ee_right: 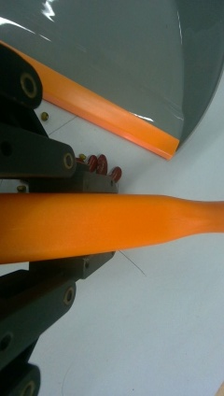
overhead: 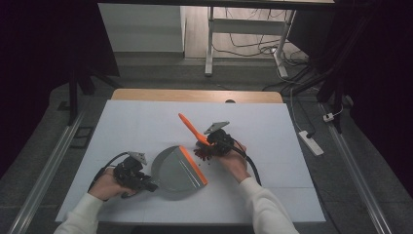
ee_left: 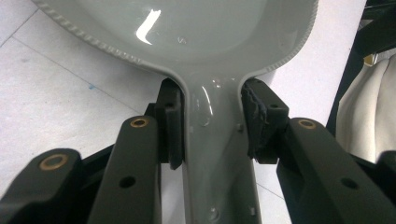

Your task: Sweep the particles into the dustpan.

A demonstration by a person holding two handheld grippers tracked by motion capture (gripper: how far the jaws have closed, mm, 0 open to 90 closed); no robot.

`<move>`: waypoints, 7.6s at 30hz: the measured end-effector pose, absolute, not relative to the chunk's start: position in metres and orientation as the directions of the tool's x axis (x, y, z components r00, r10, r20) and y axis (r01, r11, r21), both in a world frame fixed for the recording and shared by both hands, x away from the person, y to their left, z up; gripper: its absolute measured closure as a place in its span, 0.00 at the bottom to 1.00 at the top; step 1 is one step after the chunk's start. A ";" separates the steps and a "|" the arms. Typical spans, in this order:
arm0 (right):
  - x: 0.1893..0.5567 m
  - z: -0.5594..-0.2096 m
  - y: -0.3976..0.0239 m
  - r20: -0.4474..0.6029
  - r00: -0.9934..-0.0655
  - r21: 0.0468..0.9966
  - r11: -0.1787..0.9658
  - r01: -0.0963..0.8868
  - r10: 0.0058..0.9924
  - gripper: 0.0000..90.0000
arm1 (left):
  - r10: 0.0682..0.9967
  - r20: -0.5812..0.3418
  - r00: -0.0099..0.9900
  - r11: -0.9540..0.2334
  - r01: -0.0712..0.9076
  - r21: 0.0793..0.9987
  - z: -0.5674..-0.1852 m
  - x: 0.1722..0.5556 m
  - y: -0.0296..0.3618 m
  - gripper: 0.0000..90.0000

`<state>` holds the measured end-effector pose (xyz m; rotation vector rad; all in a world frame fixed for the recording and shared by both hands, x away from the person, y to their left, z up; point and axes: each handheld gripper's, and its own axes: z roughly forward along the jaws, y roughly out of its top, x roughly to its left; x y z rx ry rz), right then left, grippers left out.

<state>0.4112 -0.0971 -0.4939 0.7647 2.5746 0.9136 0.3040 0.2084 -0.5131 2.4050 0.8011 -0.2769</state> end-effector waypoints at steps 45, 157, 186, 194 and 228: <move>0.387 -0.497 -0.064 -0.074 -0.869 0.667 0.672 0.322 0.489 0.77 | 0.478 -0.371 0.796 -0.652 0.604 0.457 -0.515 0.305 0.208 0.69; 0.359 -0.481 -0.091 0.025 -0.840 0.812 0.479 0.334 0.543 0.78 | 0.477 -0.356 0.804 -0.657 0.595 0.463 -0.515 0.302 0.208 0.68; 0.357 -0.494 -0.122 -0.078 -0.772 0.750 0.548 0.371 0.630 0.78 | 0.483 -0.340 0.807 -0.660 0.591 0.463 -0.512 0.295 0.209 0.69; 0.349 -0.502 -0.118 -0.059 -0.779 0.741 0.550 0.385 0.625 0.78 | 0.488 -0.337 0.805 -0.659 0.593 0.462 -0.512 0.292 0.208 0.69; 0.329 -0.479 -0.123 -0.007 -0.775 0.834 0.431 0.344 0.632 0.78 | 0.479 -0.364 0.799 -0.662 0.601 0.449 -0.517 0.296 0.207 0.69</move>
